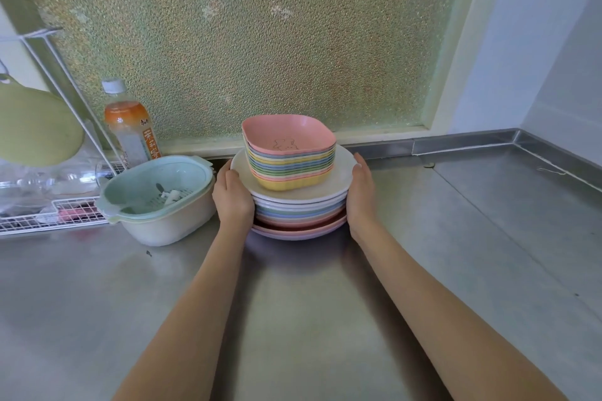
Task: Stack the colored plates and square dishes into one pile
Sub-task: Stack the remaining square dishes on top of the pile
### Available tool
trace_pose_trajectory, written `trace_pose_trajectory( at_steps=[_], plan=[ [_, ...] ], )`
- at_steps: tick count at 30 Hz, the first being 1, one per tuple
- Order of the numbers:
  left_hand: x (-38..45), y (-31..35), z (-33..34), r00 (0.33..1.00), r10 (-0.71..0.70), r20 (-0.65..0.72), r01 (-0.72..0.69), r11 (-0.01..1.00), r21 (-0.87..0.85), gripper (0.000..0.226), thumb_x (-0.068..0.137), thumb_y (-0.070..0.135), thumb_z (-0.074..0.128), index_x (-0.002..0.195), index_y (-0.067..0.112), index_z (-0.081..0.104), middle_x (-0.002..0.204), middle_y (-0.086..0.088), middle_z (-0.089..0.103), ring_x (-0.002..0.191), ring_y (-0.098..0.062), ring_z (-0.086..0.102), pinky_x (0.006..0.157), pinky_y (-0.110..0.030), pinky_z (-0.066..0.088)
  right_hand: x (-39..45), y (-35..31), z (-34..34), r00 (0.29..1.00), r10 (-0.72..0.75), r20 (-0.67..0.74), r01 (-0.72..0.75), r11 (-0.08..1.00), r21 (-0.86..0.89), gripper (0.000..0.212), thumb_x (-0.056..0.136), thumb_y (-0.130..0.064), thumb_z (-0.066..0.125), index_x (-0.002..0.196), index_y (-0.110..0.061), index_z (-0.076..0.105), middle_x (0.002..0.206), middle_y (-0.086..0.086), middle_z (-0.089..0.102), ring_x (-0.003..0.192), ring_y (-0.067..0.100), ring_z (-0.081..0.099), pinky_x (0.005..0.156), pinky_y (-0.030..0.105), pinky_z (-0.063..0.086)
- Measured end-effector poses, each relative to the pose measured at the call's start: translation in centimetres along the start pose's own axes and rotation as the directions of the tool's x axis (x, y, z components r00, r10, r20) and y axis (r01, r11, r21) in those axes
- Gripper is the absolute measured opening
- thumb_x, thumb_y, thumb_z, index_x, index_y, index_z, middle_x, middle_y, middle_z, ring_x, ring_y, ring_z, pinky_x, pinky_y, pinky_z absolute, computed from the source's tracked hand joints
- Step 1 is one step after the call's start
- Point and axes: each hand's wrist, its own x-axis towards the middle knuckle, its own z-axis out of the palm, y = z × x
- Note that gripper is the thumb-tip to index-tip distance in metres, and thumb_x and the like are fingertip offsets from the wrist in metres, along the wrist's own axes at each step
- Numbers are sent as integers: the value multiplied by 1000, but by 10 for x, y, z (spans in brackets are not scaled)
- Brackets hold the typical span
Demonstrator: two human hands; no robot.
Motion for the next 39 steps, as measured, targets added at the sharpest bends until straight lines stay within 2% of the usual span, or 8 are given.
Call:
trace_pose_trajectory(
  at_steps=[5, 12, 19, 21, 26, 32, 36, 39],
  plan=[
    [-9, 5, -2, 982, 187, 21, -187, 968, 165, 49, 101, 21, 30, 148, 7, 36, 155, -9, 37, 144, -20, 30, 113, -22, 21, -2, -21, -7, 981, -196, -12, 189, 959, -210, 45, 102, -32, 27, 145, -20, 34, 155, -2, 27, 144, 14, 20, 119, 41, 13],
    [-4, 34, 15, 879, 429, 208, -466, 863, 193, 49, 101, 30, 29, 148, 20, 38, 160, -4, 25, 147, -14, 20, 107, -11, 11, -31, -57, 17, 864, -478, 156, 492, 738, -461, 39, 96, -38, 36, 133, -37, 48, 143, -12, 47, 133, 8, 40, 116, 50, 4],
    [14, 49, 12, 861, 458, 222, -507, 809, 298, 44, 87, 22, 31, 93, 0, 68, 112, -19, 63, 114, -30, 51, 86, -24, 30, -28, -55, 24, 820, -551, 153, 565, 739, -368, 20, 91, -23, 52, 97, -13, 68, 106, 1, 62, 90, 10, 56, 89, 35, 45],
    [34, 63, 14, 895, 396, 208, -442, 851, 283, 47, 87, 29, 31, 97, 1, 67, 100, -15, 63, 103, -30, 53, 85, -34, 33, -22, -59, 24, 858, -492, 145, 512, 798, -318, 26, 93, -25, 48, 114, -20, 62, 117, -2, 59, 92, -1, 49, 91, 28, 42],
    [64, 70, 26, 914, -10, 405, -60, 985, 161, 43, 98, 32, 34, 126, 13, 61, 130, -13, 61, 108, -22, 60, 99, -38, 45, -17, -58, 25, 904, -369, 218, 427, 822, -378, 38, 99, -23, 35, 134, -15, 48, 145, 1, 45, 132, 14, 40, 108, 28, 28],
    [56, 62, 21, 928, 19, 373, -87, 982, 166, 46, 86, 23, 32, 116, 17, 67, 117, -10, 67, 109, -26, 61, 95, -39, 46, -27, -66, 22, 913, -352, 207, 408, 791, -456, 51, 102, -24, 28, 151, -16, 15, 156, 4, 25, 139, 22, 30, 114, 34, 19],
    [54, 57, 23, 941, 24, 337, -83, 984, 161, 37, 90, 14, 33, 105, 11, 67, 116, -21, 65, 103, -27, 60, 81, -38, 50, -66, -62, 35, 828, -499, 256, 554, 659, -509, 53, 100, -26, 36, 148, -9, 22, 156, 9, 26, 146, 21, 13, 119, 42, 10],
    [46, 60, 20, 950, -7, 312, -24, 995, 95, 35, 86, 18, 32, 96, 15, 65, 111, -12, 63, 98, -25, 56, 85, -42, 46, -66, -61, 35, 863, -413, 289, 504, 725, -470, 57, 100, -33, 37, 149, -9, 21, 159, 4, 13, 147, 16, 0, 120, 36, 4]
  ],
)
